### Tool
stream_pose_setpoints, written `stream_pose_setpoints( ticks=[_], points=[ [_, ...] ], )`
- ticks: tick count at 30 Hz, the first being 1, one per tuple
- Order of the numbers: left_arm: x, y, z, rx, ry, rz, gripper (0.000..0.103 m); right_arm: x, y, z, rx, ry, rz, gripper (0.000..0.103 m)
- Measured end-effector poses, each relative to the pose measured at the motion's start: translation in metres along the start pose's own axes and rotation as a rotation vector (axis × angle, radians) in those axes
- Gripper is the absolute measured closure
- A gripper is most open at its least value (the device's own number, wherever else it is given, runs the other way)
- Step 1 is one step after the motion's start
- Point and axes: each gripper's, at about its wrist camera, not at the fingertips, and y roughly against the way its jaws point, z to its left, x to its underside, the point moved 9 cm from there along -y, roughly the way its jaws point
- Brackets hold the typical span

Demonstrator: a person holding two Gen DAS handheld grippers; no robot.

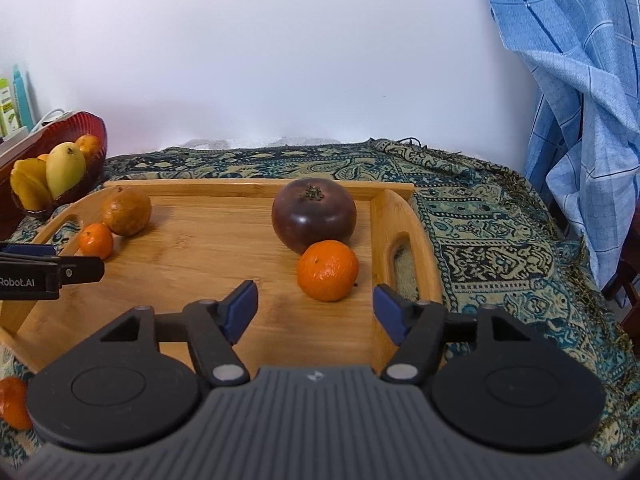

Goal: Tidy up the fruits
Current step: 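Open the left tool onto the tray while the right tool releases its mandarin there, then grasp a mandarin on the cloth with the left tool while the right tool grasps a red jujube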

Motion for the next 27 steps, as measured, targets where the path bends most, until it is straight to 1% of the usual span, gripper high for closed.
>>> stream_pose_setpoints(
  ticks=[3, 6, 9, 15, 19, 23, 27],
  points=[
    [0.003, 0.014, -0.002, 0.002, -0.009, -0.029, 0.018, 0.003, 0.012, 0.001, -0.004, 0.009, -0.02, 0.02],
    [0.008, 0.027, -0.005, 0.003, -0.017, -0.048, 0.017, 0.008, 0.024, 0.005, -0.008, 0.028, -0.044, 0.018],
    [0.013, 0.04, -0.007, -0.005, -0.029, -0.075, 0.012, 0.012, 0.037, 0.008, -0.016, 0.041, -0.065, 0.016],
    [0.024, 0.069, -0.014, -0.008, -0.085, -0.145, 0.008, 0.025, 0.059, 0.017, -0.028, 0.068, -0.099, 0.013],
    [0.034, 0.088, -0.018, -0.009, -0.091, -0.184, 0.007, 0.038, 0.072, 0.024, -0.036, 0.092, -0.11, 0.012],
    [0.046, 0.102, -0.018, 0.006, -0.063, -0.201, 0.007, 0.052, 0.083, 0.032, -0.039, 0.112, -0.124, 0.01],
    [0.059, 0.112, -0.018, 0.003, -0.074, -0.216, 0.006, 0.065, 0.093, 0.037, -0.041, 0.104, -0.138, 0.008]
  ],
)
